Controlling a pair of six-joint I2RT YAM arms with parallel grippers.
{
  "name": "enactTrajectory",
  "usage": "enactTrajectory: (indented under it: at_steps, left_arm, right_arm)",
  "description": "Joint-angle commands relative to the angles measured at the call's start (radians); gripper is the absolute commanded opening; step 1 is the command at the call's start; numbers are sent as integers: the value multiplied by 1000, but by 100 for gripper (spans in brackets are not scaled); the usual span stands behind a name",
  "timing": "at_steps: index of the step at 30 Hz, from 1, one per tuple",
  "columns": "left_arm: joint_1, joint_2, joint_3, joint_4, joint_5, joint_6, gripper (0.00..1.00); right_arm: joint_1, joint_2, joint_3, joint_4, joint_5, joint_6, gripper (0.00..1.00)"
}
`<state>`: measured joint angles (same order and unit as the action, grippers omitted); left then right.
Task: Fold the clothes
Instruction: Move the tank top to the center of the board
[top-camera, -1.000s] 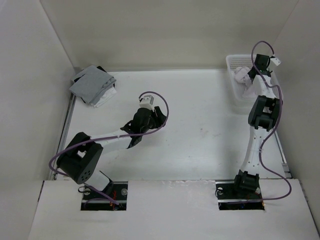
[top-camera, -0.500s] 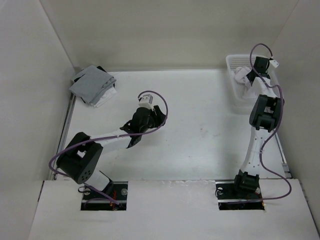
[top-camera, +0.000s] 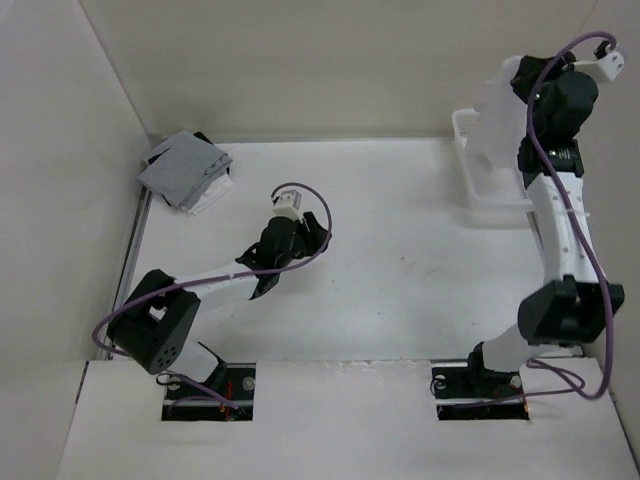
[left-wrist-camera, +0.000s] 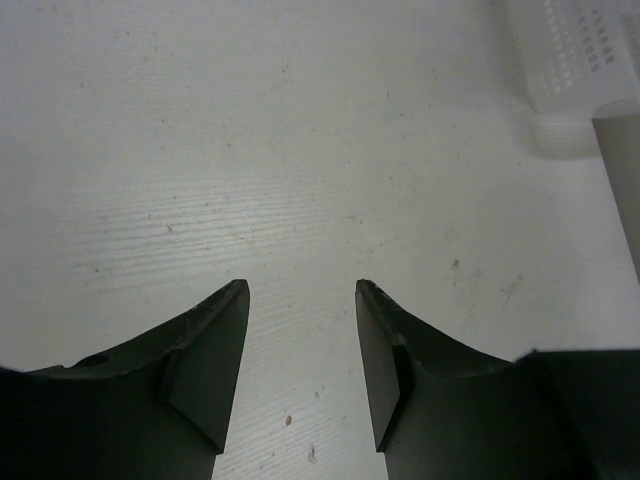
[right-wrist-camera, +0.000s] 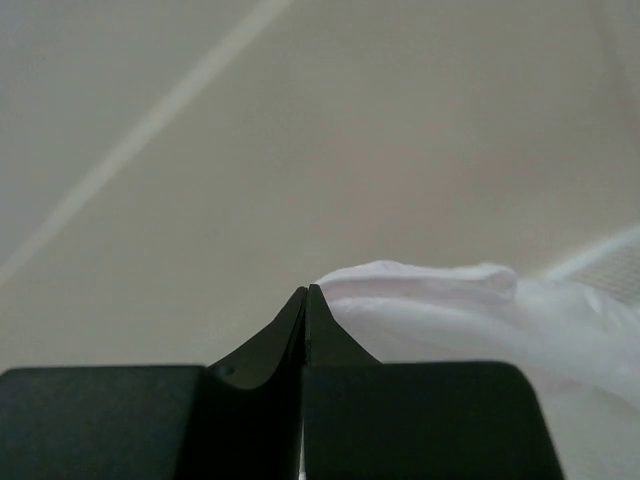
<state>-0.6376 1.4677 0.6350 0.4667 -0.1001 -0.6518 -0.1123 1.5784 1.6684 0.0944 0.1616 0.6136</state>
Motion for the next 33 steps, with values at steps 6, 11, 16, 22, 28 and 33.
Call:
enactTrajectory:
  at_steps: [6,11,16,22,28,33]
  left_arm:
    - [85,-194,-37,-6,-1,-75,46]
    - [126,-274,-55,-71,26,-109,47]
    - [178,-366,-123,-108,46,-134,48]
    - [221,-425,-179,-198,36,-131,47]
    - [220,-468,-182,-327,-10,-106,46]
    - [105,-463,-175,-378,-71,-46,40]
  right_arm:
    - [311,-274,142,82,-139,-17,0]
    - [441,-308,75,82,-151,-14,0]
    - [527,-318,-246,206,-116,53,0]
    - [564,107,-241,282,-119,190,0]
    - [497,564,365,-29,-68,247,8]
    - [486,473,278,-63,-119,157,49]
